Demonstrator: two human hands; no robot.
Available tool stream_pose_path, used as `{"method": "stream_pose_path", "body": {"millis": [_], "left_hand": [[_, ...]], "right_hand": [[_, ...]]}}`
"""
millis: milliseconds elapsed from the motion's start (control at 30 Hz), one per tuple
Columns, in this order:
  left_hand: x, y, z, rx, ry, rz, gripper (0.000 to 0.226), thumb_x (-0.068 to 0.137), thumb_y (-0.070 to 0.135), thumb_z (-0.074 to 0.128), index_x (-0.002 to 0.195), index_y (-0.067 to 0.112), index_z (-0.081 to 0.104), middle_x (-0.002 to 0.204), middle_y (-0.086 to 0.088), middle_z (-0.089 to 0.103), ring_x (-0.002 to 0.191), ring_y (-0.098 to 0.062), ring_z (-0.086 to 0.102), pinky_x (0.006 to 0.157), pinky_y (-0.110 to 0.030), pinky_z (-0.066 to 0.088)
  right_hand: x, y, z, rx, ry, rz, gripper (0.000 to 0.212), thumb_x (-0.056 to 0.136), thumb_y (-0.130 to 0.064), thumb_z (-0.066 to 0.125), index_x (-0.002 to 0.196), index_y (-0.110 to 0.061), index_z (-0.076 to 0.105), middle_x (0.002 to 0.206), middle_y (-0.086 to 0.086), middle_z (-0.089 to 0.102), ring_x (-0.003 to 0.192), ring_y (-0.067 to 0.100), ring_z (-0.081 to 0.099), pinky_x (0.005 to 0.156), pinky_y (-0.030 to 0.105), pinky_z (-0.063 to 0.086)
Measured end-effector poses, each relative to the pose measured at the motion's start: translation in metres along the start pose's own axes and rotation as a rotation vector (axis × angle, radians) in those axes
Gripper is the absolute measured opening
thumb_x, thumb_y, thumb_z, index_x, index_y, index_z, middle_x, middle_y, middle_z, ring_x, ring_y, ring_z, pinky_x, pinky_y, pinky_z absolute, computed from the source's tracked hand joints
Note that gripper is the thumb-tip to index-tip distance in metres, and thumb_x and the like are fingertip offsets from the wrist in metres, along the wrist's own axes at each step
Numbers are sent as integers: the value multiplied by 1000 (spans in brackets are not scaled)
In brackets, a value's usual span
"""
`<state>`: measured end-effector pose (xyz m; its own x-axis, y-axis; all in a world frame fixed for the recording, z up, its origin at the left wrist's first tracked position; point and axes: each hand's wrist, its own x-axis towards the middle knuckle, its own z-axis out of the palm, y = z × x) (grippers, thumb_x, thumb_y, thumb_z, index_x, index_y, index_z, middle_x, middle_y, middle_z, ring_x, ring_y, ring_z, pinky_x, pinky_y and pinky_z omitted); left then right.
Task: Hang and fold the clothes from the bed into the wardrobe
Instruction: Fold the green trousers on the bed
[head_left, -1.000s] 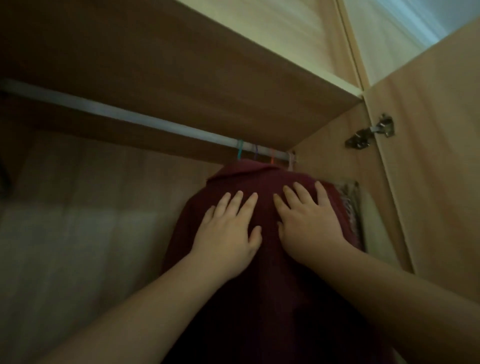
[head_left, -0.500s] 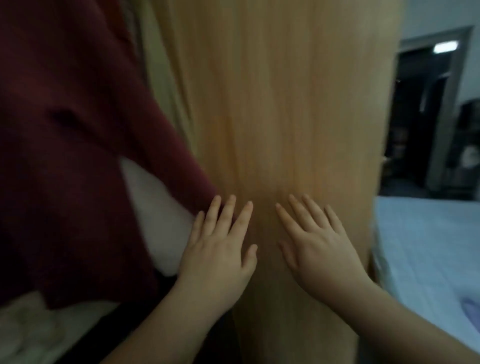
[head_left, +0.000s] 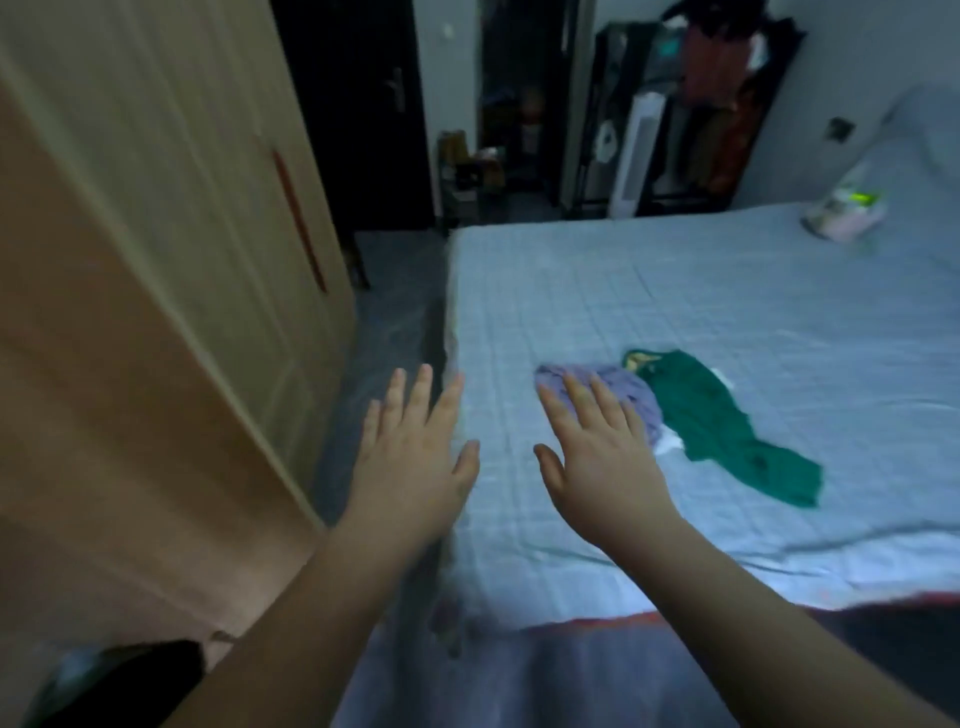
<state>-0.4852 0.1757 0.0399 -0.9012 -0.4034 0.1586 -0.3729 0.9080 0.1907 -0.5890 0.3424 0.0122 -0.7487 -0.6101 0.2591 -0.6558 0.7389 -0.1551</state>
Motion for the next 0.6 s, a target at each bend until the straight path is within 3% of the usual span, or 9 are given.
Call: {"method": "stream_pose_path", "body": {"millis": [233,467,600], "left_hand": [[52,119,93,-47,-150,96,72,95,56,27,158,30,5,167,-6,5,153,-30,1,123,-49,7],[105,170,168,-29,-289,169,74,93,56,27,159,28,7,167,-8,7,153,-31,2,121,-53,12],[151,188,212,-44,-346,195,72,98,53,36,158,28,6,166,-8,7,152,-31,3,120,-53,13]], "right_hand": [[-19,145,19,-17,-101,189,66,94,-47,40,154,-21,30,160,10,29,149,33,21,118,54,24],[-5,222,52,30,-180,293,67,93,-43,43,154,-20,31,160,11,29,149,34,20,117,54,26],[18,270,78,20,-232,321,66,91,-40,50,152,-17,37,156,14,36,145,37,30,113,55,33]]}}
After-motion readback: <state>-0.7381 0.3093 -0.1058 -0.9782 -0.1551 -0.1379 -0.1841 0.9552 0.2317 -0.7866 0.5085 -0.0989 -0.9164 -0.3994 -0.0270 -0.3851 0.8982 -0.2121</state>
